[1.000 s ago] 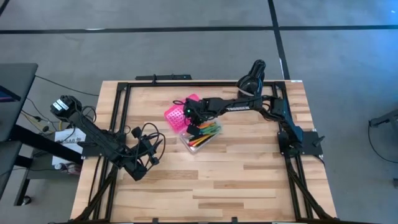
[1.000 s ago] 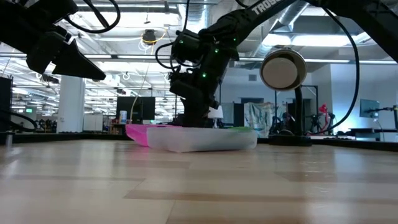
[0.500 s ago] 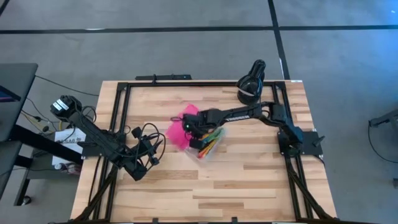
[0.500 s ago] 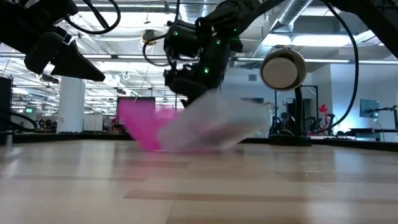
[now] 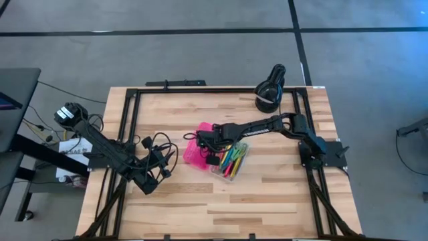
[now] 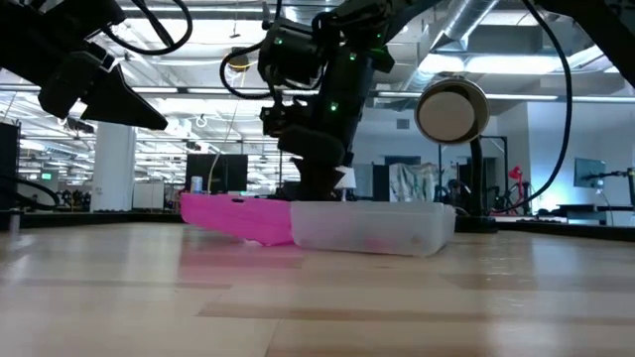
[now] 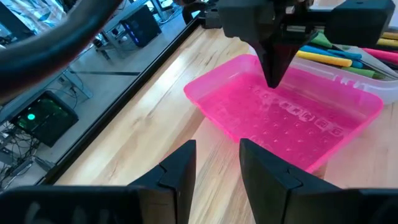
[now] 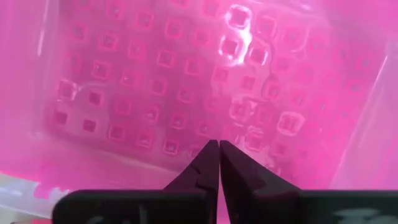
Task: Pick & place school supplies into a supply box
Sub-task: Move the pink supply box to the center of the table, then close the pink supply box
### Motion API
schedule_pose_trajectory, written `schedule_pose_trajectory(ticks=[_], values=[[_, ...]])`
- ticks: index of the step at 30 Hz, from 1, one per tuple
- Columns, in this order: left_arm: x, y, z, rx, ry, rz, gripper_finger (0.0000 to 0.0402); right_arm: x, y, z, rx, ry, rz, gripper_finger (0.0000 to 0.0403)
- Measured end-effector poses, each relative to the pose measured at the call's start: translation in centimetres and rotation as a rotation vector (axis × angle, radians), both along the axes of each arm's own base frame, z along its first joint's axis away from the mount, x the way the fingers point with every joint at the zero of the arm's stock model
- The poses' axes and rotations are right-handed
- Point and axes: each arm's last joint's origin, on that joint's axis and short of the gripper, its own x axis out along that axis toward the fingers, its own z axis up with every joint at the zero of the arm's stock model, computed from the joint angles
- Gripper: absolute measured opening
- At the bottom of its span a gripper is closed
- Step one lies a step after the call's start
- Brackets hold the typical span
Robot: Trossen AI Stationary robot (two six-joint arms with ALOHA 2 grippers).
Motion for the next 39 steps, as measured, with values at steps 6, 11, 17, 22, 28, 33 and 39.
schedule_pose_trajectory(ticks=[6,11,17,22,28,33,39], values=[[0.0,0.0,0.0,-0.001,0.000,0.000,0.0118,-0.1,0.7,0.4,0.001,-0.001,0.016,0.0008],[0.0,0.0,0.0,-0.002,0.002,-0.001,0.0118,-0.3,1.9,0.3,0.004,0.021,0.050,0.0008],[0.0,0.0,0.0,-0.010,-0.004,0.002,0.0118,-0.7,4.2,0.3,-0.041,0.038,0.102,0.0008],[0.0,0.0,0.0,-0.019,-0.015,0.009,0.0118,-1.3,6.4,1.6,-0.140,0.025,0.106,0.0008],[0.0,0.0,0.0,-0.027,-0.017,0.010,0.0118,-3.0,9.0,4.3,-0.255,-0.009,0.100,0.0008],[0.0,0.0,-0.1,-0.060,-0.008,0.008,0.0118,-4.8,11.1,5.9,-0.324,-0.007,0.065,0.0008],[-0.1,0.0,-0.1,-0.075,-0.004,0.006,0.0118,-7.5,13.0,5.7,-0.456,0.061,-0.032,0.0008]])
